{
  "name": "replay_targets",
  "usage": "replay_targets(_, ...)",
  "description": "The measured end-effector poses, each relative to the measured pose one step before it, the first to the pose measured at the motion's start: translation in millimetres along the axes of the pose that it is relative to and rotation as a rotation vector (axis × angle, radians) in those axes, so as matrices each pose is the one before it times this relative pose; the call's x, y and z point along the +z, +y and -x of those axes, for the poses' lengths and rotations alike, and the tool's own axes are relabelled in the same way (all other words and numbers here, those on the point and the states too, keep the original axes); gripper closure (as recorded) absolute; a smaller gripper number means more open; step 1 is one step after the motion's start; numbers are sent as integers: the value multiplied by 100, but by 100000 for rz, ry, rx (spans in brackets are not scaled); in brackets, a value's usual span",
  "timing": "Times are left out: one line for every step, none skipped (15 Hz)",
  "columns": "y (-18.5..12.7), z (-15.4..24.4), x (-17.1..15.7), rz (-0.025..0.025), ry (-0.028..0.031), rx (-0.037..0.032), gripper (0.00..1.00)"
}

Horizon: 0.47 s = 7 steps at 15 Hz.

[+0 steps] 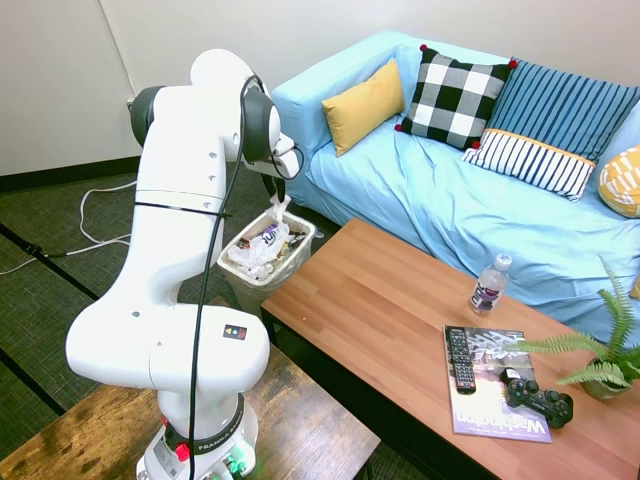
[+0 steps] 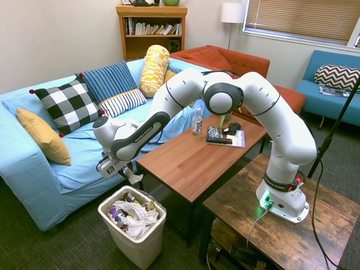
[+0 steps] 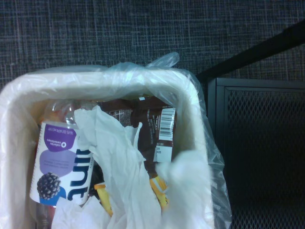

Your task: Throw the tissue in the trash bin

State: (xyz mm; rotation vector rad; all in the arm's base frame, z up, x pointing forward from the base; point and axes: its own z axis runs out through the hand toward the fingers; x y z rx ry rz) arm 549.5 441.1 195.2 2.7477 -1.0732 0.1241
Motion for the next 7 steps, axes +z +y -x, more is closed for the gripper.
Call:
replay_targets(-46, -267, -112, -247, 85, 449, 0)
replay_targets(-32, -291, -90, -210, 79, 472, 0)
replay_targets(-9, -255, -42, -123, -40, 403, 0)
replay_targets(5, -195, -35, -79, -194, 417, 0)
replay_targets(-9, -133, -45, -102, -292, 384, 0)
replay_targets(4, -96, -5, -23, -251, 298, 0)
replay_targets(5, -4, 8, 10, -455, 290, 0)
